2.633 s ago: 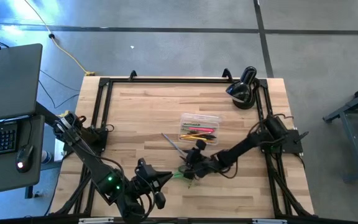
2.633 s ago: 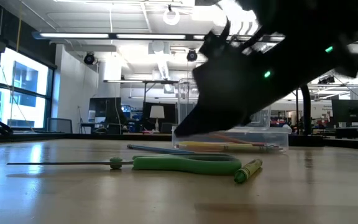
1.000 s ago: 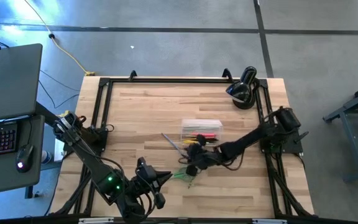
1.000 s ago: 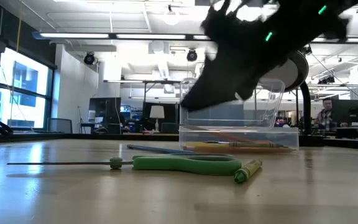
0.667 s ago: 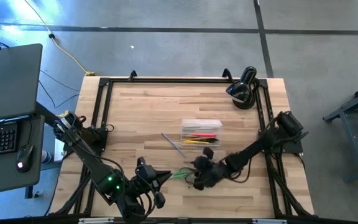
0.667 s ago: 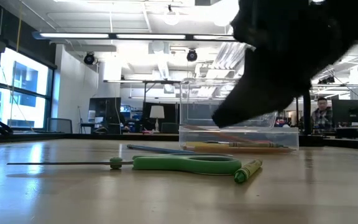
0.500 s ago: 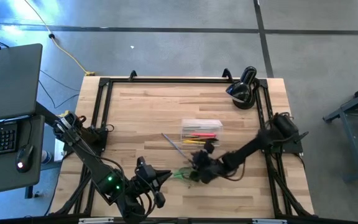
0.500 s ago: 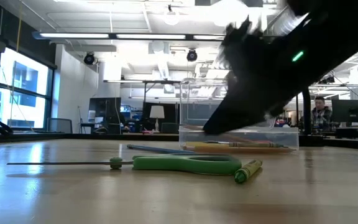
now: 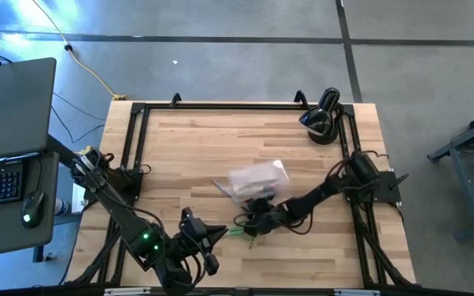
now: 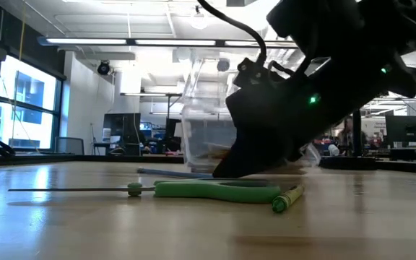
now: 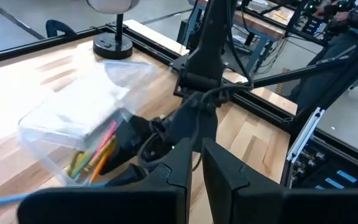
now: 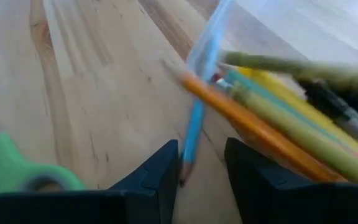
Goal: Pick & place school supplies into a supply box
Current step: Adjust the supply box
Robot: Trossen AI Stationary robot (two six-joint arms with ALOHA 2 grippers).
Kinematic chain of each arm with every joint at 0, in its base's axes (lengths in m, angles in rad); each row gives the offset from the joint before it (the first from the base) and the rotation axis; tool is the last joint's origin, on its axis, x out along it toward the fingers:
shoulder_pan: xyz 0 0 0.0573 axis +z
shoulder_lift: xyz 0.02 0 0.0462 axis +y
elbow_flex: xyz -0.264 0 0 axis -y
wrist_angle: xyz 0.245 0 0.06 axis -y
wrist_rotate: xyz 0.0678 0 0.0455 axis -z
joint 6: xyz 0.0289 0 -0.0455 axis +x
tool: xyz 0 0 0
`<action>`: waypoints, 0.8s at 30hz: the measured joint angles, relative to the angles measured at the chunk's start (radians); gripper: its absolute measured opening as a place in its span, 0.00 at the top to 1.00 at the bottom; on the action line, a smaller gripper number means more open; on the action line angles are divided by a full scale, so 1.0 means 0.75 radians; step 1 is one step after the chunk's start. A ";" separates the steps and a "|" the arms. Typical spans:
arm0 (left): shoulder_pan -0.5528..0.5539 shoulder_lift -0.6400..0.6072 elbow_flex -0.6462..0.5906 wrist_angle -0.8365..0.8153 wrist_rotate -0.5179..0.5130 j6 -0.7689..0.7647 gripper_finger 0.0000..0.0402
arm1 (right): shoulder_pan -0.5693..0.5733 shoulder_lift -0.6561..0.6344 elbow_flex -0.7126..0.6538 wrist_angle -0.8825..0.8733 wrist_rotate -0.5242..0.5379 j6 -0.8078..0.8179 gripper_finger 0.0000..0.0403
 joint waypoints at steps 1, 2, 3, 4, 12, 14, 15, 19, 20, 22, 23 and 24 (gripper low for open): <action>0.000 0.000 0.000 -0.004 0.001 0.000 0.83 | -0.002 -0.008 0.000 -0.005 -0.014 -0.013 0.71; 0.000 0.000 0.000 -0.005 0.007 0.000 0.83 | -0.004 -0.018 -0.001 -0.012 -0.021 -0.036 0.71; 0.000 0.000 0.000 -0.004 0.011 0.000 0.83 | -0.004 -0.030 -0.004 -0.024 -0.025 -0.060 0.71; 0.000 0.000 0.000 -0.004 0.014 0.000 0.83 | -0.005 -0.045 -0.006 -0.032 -0.022 -0.085 0.71; 0.000 0.000 0.000 -0.014 0.016 0.011 0.83 | -0.071 -0.219 -0.004 -0.187 -0.073 -0.234 0.71; 0.000 0.000 0.000 -0.014 0.016 0.011 0.83 | -0.093 -0.261 -0.004 -0.216 -0.047 -0.303 0.71; 0.000 0.000 0.000 -0.013 0.016 0.011 0.83 | -0.108 -0.282 -0.004 -0.222 -0.038 -0.342 0.71; 0.000 0.000 0.000 -0.013 0.025 0.011 0.83 | -0.171 -0.377 -0.004 -0.266 -0.095 -0.360 0.71; 0.000 0.000 0.000 -0.012 0.025 0.011 0.83 | -0.177 -0.407 -0.004 -0.268 -0.113 -0.327 0.71; 0.000 0.000 0.000 -0.013 0.025 0.011 0.83 | -0.162 -0.458 -0.003 -0.288 -0.117 -0.296 0.71; 0.000 0.000 0.000 -0.013 0.025 0.011 0.83 | -0.142 -0.481 -0.003 -0.303 -0.117 -0.302 0.71; 0.000 0.000 0.000 -0.013 0.025 0.012 0.83 | -0.121 -0.502 -0.003 -0.324 -0.121 -0.314 0.71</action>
